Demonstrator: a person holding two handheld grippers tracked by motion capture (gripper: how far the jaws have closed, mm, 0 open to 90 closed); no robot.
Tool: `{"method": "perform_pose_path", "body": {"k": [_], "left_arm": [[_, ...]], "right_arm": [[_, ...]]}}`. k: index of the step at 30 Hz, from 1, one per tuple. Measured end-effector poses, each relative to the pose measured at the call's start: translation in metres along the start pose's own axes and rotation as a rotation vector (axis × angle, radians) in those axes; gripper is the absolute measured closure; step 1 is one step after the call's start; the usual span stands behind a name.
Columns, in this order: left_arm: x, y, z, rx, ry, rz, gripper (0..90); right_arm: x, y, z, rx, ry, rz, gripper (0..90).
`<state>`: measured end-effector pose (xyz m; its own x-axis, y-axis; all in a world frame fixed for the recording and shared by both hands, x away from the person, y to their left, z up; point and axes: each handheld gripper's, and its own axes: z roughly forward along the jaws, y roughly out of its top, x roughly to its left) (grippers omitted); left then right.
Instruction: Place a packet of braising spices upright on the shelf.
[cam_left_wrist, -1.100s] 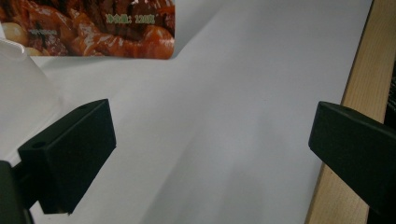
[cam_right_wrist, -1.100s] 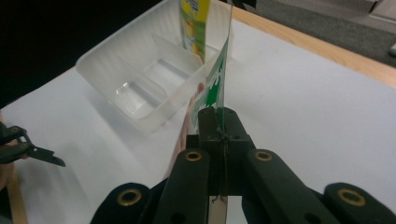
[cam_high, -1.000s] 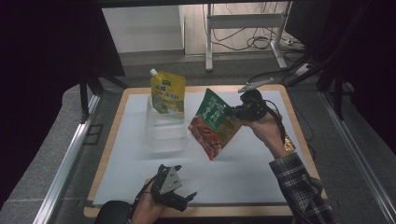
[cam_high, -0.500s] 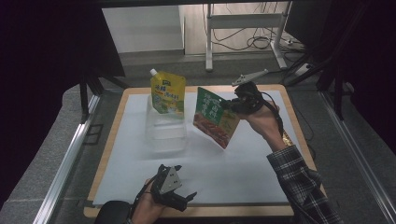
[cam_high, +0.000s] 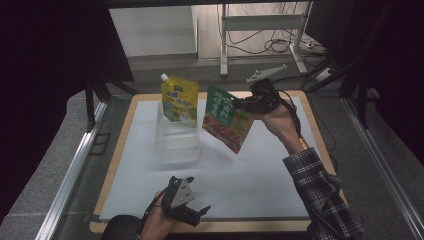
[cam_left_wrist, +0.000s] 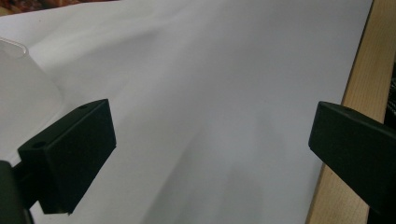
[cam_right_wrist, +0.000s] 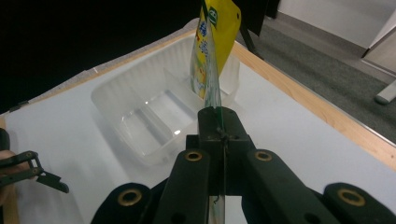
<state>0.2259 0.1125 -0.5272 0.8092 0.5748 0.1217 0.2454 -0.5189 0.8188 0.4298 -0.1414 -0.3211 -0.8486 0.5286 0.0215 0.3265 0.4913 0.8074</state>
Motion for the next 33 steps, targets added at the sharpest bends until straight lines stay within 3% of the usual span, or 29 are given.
{"method": "perform_pose_path", "body": {"k": [9,16,33], "left_arm": [[0.001,0.000,-0.001,-0.007,-0.004,-0.008,0.4],[0.004,0.000,-0.004,-0.036,-0.011,-0.038,0.0],[0.004,0.000,-0.004,-0.038,-0.016,-0.036,0.0]], "right_arm": [[0.004,0.014,0.003,-0.022,0.029,-0.014,89.2],[0.006,0.026,0.007,-0.035,0.045,-0.024,89.2],[0.011,0.048,0.039,-0.043,0.102,-0.037,89.1]]}}
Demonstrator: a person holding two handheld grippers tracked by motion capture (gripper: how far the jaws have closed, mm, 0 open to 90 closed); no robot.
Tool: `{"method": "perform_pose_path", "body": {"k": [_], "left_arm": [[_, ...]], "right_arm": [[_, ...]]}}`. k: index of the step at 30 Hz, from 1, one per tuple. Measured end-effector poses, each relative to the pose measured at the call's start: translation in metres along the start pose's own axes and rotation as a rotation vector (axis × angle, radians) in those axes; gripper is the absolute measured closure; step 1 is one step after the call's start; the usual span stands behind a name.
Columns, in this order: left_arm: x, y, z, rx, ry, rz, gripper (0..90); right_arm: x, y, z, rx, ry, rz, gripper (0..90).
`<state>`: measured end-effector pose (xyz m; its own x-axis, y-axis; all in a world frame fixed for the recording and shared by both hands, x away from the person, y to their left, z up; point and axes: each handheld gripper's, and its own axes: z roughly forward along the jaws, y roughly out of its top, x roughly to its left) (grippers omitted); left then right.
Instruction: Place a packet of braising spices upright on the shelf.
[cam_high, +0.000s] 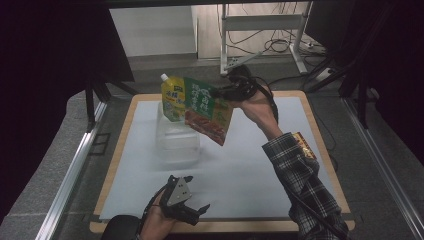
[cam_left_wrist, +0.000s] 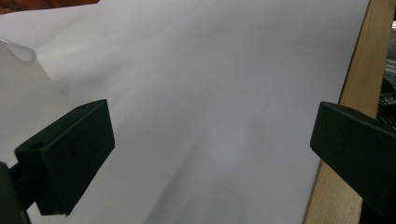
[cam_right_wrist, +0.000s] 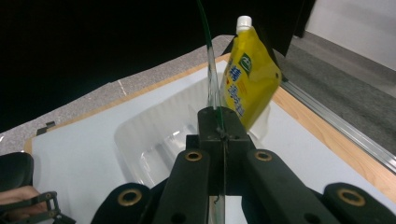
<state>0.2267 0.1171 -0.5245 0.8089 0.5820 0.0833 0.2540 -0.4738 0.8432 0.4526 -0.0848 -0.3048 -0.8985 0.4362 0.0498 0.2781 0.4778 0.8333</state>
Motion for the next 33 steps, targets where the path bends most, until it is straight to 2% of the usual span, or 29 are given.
{"method": "perform_pose_path", "body": {"k": [20,23,33], "left_arm": [[-0.001,0.000,0.000,-0.011,-0.008,-0.003,0.0],[0.000,0.000,0.000,-0.003,-0.008,0.007,0.0],[-0.001,0.000,0.000,-0.003,-0.012,0.010,0.0]], "right_arm": [[0.007,0.030,0.055,0.006,0.061,-0.019,89.1],[0.008,0.034,0.064,0.010,0.069,-0.027,89.1],[0.013,0.044,0.082,0.007,0.086,-0.036,89.1]]}}
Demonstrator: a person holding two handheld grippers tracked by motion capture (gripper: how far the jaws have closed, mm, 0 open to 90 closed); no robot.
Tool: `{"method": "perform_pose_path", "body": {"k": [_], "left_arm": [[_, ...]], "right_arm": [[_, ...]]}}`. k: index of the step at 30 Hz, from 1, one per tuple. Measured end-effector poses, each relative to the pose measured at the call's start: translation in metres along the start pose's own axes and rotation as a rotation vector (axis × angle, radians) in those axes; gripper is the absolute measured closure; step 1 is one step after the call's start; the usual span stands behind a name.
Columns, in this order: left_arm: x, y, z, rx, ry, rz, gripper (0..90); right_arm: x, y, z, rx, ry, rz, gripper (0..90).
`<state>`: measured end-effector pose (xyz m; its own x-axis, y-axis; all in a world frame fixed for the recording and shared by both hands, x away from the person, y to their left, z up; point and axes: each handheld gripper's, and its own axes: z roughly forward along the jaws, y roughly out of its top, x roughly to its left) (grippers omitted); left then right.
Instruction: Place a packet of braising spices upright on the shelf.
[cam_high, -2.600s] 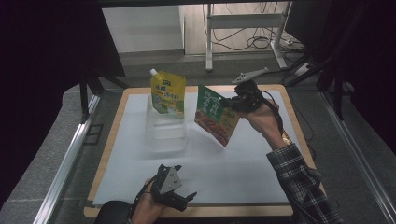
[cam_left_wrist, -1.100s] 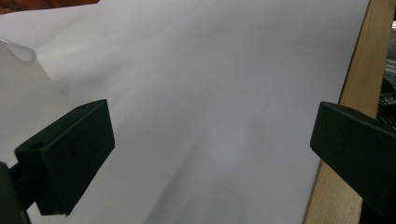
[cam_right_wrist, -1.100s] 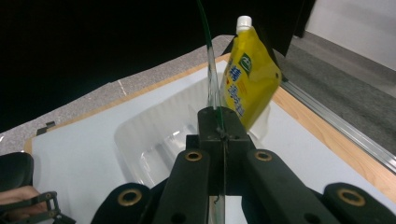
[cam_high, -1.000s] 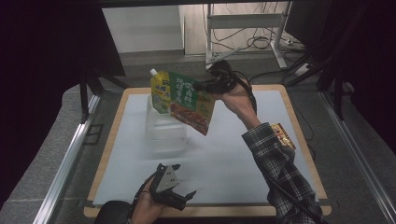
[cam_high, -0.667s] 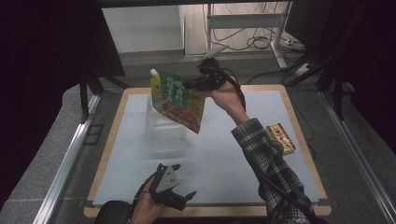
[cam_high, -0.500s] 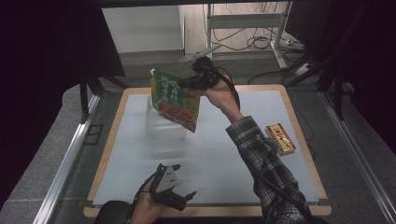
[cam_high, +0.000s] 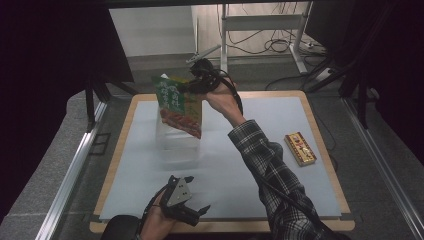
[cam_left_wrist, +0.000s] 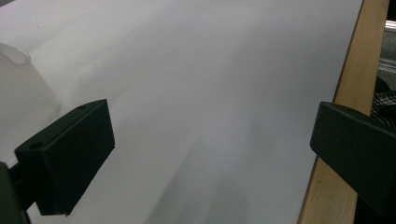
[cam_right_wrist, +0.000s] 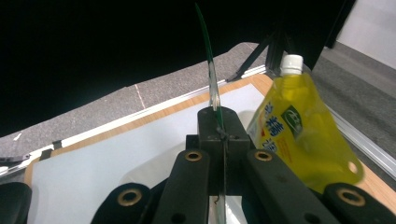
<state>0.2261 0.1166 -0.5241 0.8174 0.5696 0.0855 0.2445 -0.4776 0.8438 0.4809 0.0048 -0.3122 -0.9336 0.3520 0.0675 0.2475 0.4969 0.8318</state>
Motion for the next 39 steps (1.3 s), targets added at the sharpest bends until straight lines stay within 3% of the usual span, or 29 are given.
{"method": "perform_pose_path", "body": {"k": [10,18,21,27,31,39], "left_arm": [[0.000,0.000,0.001,0.003,-0.002,0.003,0.0],[-0.001,0.000,0.001,0.012,-0.001,0.010,0.0],[-0.001,0.000,0.001,0.017,-0.002,0.013,0.0],[-0.001,0.000,0.002,0.023,-0.004,0.017,0.0],[-0.001,0.000,0.002,0.025,-0.003,0.018,0.0],[-0.002,-0.001,0.003,0.033,-0.004,0.026,0.0]], "right_arm": [[0.002,0.003,0.017,0.009,0.016,-0.002,89.1],[-0.005,-0.014,0.037,0.053,0.017,0.038,89.1],[-0.008,-0.018,0.040,0.027,0.033,0.061,89.0],[-0.008,-0.021,0.046,0.026,0.035,0.063,87.7],[-0.007,-0.020,0.045,0.031,0.000,0.043,80.1],[-0.010,-0.027,0.034,0.023,-0.064,0.025,51.9]]}}
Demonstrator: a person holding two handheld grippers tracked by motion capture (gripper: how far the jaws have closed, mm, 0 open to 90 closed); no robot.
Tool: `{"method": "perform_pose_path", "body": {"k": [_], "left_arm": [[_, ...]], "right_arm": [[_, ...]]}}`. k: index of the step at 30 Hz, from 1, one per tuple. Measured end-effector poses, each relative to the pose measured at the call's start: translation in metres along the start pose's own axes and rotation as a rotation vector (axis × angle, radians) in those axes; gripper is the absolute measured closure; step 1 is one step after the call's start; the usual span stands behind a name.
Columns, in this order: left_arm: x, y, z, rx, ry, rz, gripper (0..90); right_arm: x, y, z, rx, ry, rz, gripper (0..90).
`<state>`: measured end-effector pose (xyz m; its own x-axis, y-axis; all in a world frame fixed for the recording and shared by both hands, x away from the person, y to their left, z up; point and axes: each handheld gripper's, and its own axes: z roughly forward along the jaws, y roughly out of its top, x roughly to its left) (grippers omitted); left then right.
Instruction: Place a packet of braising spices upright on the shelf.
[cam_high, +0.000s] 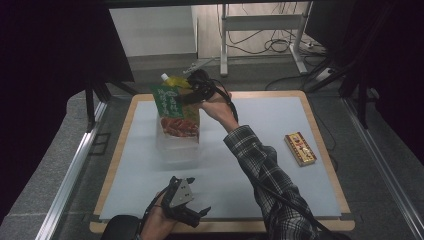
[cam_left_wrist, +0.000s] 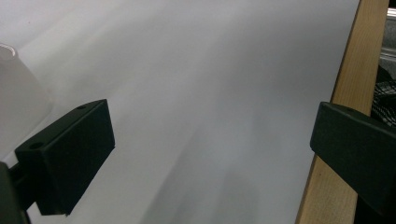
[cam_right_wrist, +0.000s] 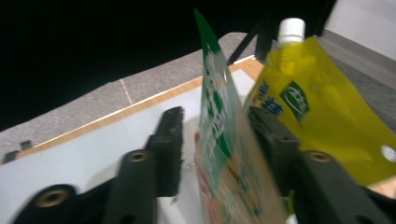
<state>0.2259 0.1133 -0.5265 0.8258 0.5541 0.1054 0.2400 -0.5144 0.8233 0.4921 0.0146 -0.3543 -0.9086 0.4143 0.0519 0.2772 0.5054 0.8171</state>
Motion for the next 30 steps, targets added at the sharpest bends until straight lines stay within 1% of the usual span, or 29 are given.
{"method": "perform_pose_path", "body": {"k": [1,3,5,9,10,15,20,23,28,30], "left_arm": [[0.000,0.000,0.000,0.001,0.000,0.001,0.0],[0.000,0.000,0.000,0.002,-0.002,-0.001,0.0],[0.000,0.000,0.001,0.004,-0.002,0.001,0.0],[0.000,0.000,0.001,0.007,-0.002,0.000,0.0],[0.000,0.000,0.001,0.007,-0.003,0.001,0.0],[-0.001,0.000,0.001,0.009,-0.005,0.003,0.0],[-0.001,0.000,0.001,0.011,-0.005,0.005,0.0],[-0.001,0.000,0.001,0.010,-0.004,0.003,0.0],[-0.001,-0.001,0.002,0.011,-0.004,0.002,0.0],[-0.001,-0.001,0.002,0.012,-0.003,0.002,0.0]], "right_arm": [[-0.001,-0.002,-0.001,0.000,-0.007,-0.007,49.6],[-0.003,-0.005,-0.004,-0.004,-0.019,-0.005,44.3],[-0.005,-0.008,-0.008,-0.010,-0.021,0.001,39.9],[-0.008,-0.013,-0.014,-0.016,-0.040,0.008,33.8],[-0.009,-0.014,-0.015,-0.020,-0.041,0.002,33.0],[-0.012,-0.020,-0.021,-0.031,-0.043,0.023,27.8],[-0.014,-0.028,-0.025,-0.035,-0.052,0.026,24.5],[-0.014,-0.033,-0.028,-0.050,-0.047,0.034,19.8],[-0.012,-0.039,-0.031,-0.058,-0.067,0.014,11.2],[-0.011,-0.042,-0.032,-0.059,-0.064,0.008,7.3]]}}
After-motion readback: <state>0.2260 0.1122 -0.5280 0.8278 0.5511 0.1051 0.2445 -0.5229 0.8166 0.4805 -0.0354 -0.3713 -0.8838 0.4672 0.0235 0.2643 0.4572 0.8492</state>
